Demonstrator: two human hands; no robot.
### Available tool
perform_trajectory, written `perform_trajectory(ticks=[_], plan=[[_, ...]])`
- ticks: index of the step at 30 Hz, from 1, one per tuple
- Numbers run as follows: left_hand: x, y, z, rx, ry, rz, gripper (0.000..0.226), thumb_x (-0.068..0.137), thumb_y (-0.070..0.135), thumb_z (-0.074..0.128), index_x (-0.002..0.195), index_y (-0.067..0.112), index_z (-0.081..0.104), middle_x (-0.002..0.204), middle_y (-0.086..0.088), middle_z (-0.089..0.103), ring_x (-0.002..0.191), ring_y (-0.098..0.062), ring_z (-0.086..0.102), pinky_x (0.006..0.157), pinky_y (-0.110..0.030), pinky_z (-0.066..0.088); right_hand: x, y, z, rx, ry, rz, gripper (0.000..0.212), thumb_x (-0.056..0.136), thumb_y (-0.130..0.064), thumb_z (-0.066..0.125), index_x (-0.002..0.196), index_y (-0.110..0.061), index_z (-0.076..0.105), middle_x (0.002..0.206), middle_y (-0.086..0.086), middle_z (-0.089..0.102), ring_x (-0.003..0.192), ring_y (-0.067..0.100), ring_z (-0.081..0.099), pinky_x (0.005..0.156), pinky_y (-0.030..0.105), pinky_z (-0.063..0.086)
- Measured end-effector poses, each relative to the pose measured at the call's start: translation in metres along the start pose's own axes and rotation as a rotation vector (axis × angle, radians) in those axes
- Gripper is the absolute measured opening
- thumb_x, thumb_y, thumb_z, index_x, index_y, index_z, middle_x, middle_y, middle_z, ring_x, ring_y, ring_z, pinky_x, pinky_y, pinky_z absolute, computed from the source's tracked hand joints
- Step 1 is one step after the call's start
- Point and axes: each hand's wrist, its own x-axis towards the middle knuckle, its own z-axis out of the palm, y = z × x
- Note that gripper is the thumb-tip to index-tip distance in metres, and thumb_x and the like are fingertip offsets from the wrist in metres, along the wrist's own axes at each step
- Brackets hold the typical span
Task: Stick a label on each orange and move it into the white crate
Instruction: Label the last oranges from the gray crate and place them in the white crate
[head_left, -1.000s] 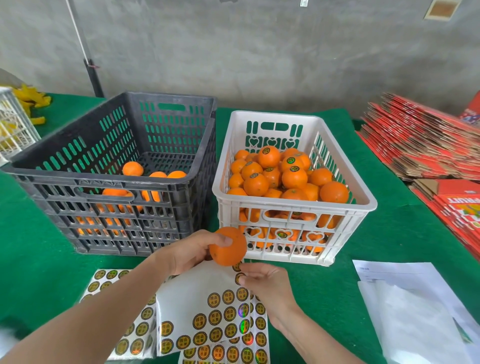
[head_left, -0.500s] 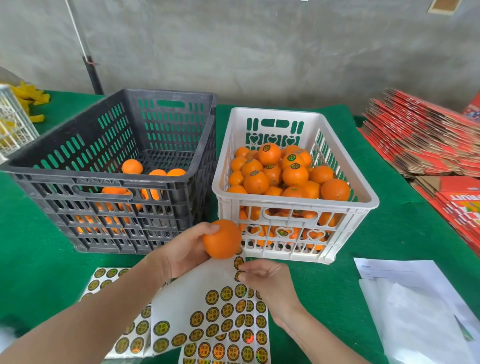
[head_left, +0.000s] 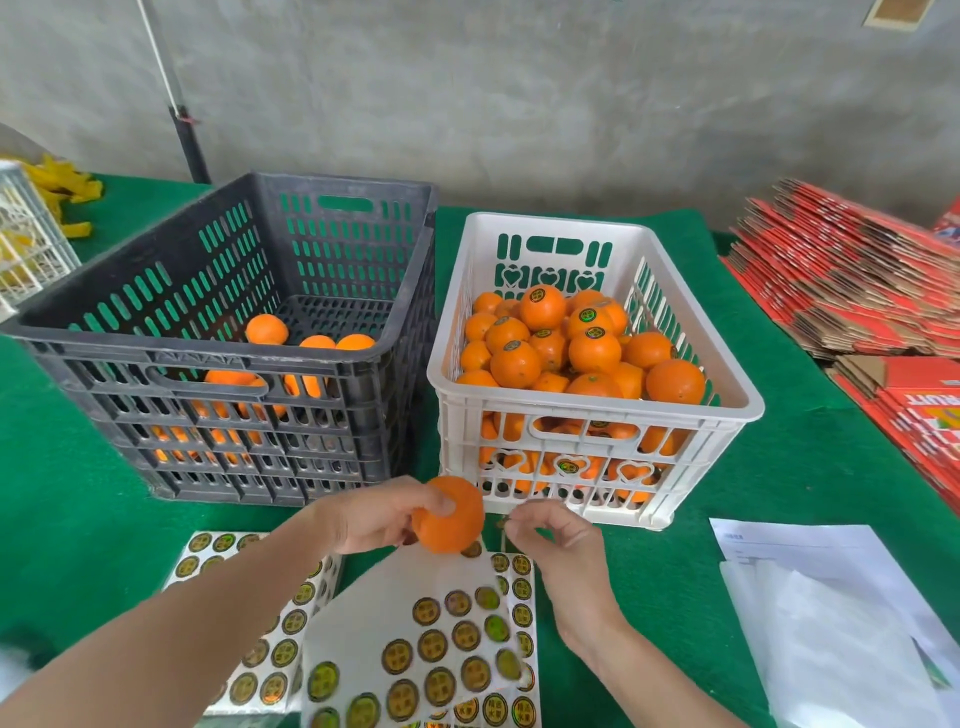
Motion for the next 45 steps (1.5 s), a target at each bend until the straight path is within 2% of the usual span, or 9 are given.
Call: perform_trajectory(ticks=[4, 8, 11, 14, 19, 25, 31, 38, 45], plan=[[0.006, -0.008, 0.006, 0.274, 0.037, -0.054, 0.065, 0.058, 0.047, 0.069, 0.112, 0.011, 0.057, 0.111, -0.005, 0.062, 0.106, -0.024, 0.057, 0.098, -0.032, 0.046, 0.001, -0.001, -0.004, 0.025, 0.044, 0.059, 0.022, 0.083, 0.004, 0.063, 0.069, -0.013, 0.068, 0.067, -0.001, 0.068, 0.067, 0.006, 0.060, 0.065, 0.010, 0.045], [0.005, -0.004, 0.004, 0.358, 0.076, -0.006, 0.050, 0.065, 0.035, 0.073, 0.107, 0.037, 0.046, 0.113, 0.014, 0.054, 0.102, -0.006, 0.055, 0.074, -0.009, 0.045, 0.003, -0.001, -0.007, 0.001, 0.083, 0.105, 0.016, 0.085, 0.001, 0.062, 0.077, -0.012, 0.068, 0.069, -0.005, 0.069, 0.066, 0.002, 0.061, 0.066, 0.013, 0.043], [0.002, -0.005, 0.000, 0.168, 0.054, 0.076, 0.064, 0.067, 0.012, 0.080, 0.118, 0.035, 0.047, 0.119, 0.005, 0.056, 0.104, -0.013, 0.060, 0.074, -0.016, 0.050, 0.005, -0.006, -0.010, 0.016, 0.093, 0.116, 0.013, 0.085, -0.001, 0.062, 0.082, -0.012, 0.068, 0.071, -0.005, 0.069, 0.070, 0.006, 0.062, 0.068, 0.015, 0.042], [-0.002, -0.009, 0.004, -0.285, 0.027, 0.201, 0.090, 0.046, 0.003, 0.087, 0.126, 0.020, 0.050, 0.119, -0.012, 0.062, 0.101, -0.029, 0.066, 0.074, -0.032, 0.055, 0.007, -0.020, -0.009, 0.019, 0.048, 0.072, 0.013, 0.085, -0.002, 0.063, 0.081, -0.013, 0.069, 0.071, -0.005, 0.070, 0.068, 0.003, 0.063, 0.066, 0.011, 0.044], [-0.002, -0.004, 0.027, -0.787, 0.071, 0.296, 0.097, 0.032, 0.031, 0.097, 0.119, 0.012, 0.059, 0.102, -0.020, 0.071, 0.087, -0.038, 0.068, 0.065, -0.036, 0.058, 0.005, -0.048, 0.004, -0.096, -0.072, -0.114, 0.019, 0.084, -0.003, 0.065, 0.078, -0.021, 0.069, 0.075, -0.007, 0.069, 0.072, 0.001, 0.062, 0.067, 0.008, 0.046], [-0.008, 0.010, 0.044, -0.813, 0.083, 0.383, 0.064, 0.040, 0.034, 0.095, 0.096, 0.011, 0.076, 0.099, -0.017, 0.072, 0.083, -0.028, 0.070, 0.068, -0.036, 0.057, 0.003, -0.068, 0.017, -0.422, -0.153, -0.362, 0.028, 0.082, -0.008, 0.066, 0.076, -0.035, 0.062, 0.081, -0.019, 0.065, 0.082, 0.000, 0.058, 0.076, 0.009, 0.042], [-0.015, 0.015, 0.047, -0.791, 0.086, 0.367, 0.066, 0.040, 0.036, 0.094, 0.099, 0.012, 0.075, 0.102, -0.018, 0.070, 0.080, -0.028, 0.070, 0.064, -0.035, 0.057, 0.004, -0.074, 0.018, -0.568, -0.203, -0.418, 0.027, 0.084, -0.013, 0.065, 0.079, -0.039, 0.057, 0.086, -0.018, 0.062, 0.088, -0.005, 0.053, 0.075, 0.003, 0.038], [-0.018, 0.017, 0.049, -0.721, 0.124, 0.362, 0.083, 0.046, 0.039, 0.091, 0.119, 0.011, 0.062, 0.115, -0.019, 0.065, 0.101, -0.032, 0.060, 0.104, -0.049, 0.036, 0.000, -0.075, 0.022, -0.703, -0.171, -0.506, 0.027, 0.084, -0.017, 0.065, 0.082, -0.041, 0.053, 0.085, -0.014, 0.059, 0.087, 0.000, 0.051, 0.076, 0.011, 0.039], [-0.023, 0.015, 0.045, -0.677, 0.128, 0.294, 0.086, 0.043, 0.042, 0.091, 0.118, 0.014, 0.059, 0.099, -0.018, 0.070, 0.077, -0.029, 0.067, 0.062, -0.032, 0.056, 0.009, -0.078, 0.014, -0.801, -0.158, -0.447, 0.045, 0.070, -0.049, 0.067, 0.103, -0.051, 0.037, 0.091, -0.025, 0.044, 0.093, -0.007, 0.041, 0.073, 0.013, 0.037]])
